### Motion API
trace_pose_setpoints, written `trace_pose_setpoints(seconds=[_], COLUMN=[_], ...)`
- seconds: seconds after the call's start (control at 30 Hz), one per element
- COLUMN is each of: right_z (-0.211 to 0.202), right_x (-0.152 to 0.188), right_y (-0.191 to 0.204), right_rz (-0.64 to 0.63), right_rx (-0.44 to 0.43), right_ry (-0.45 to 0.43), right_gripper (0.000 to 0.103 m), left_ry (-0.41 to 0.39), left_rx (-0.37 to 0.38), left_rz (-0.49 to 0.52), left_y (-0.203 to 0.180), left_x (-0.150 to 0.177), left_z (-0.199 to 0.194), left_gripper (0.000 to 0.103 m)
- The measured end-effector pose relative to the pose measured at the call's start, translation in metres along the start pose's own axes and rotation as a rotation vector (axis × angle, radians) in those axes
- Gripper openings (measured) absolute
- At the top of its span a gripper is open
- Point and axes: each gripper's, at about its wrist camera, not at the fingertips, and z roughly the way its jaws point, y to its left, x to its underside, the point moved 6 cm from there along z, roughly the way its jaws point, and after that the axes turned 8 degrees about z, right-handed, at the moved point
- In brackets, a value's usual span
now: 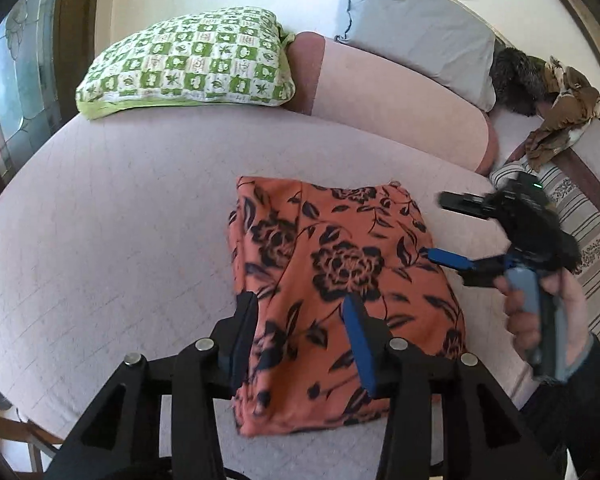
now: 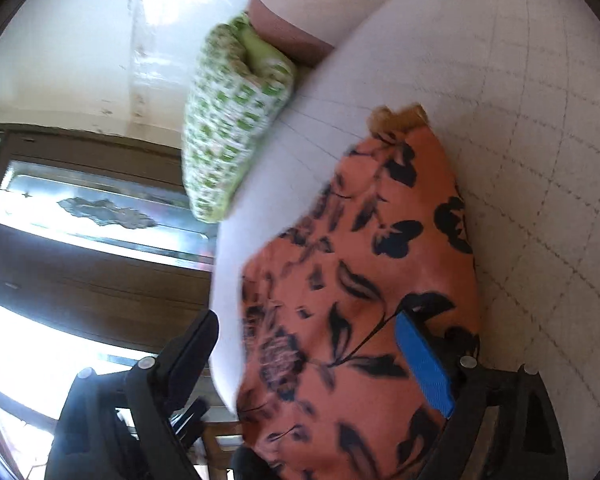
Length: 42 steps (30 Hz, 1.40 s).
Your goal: Fold small clothes
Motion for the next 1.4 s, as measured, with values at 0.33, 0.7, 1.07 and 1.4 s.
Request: trace_pose_setpoints(seconds=[0.33,0.7,1.07,1.4], right_z=[-0.004,0.006,-0.023,-0.027], right_x=[0.002,0.023,0.054,0.049], right_y=[-0.057,-0.051,-0.014,-0.023], right_rz=[0.112,-0.102,-0.184,-0.14], right_rx=[0.083,0.266,0.359,0.325], right_ry=[0.029,-0.006,-0.102,-0.103], right_gripper=[0.092,0.069,0.081,0.083], left_ry=[0.133,0.134,0.126,0.013], left_rx=[-0.074,-0.066,-0.055,-0.04], left_rz=[0.007,-0.018,-0.02,-0.143], left_y=[0.009,0.005,0.008,0.053], left_x=[0.02,0.018,0.02,-0.002], left_z=[0.07,0.075,0.066,0.035], left_gripper=[0.045,0.045,0.045,0.075])
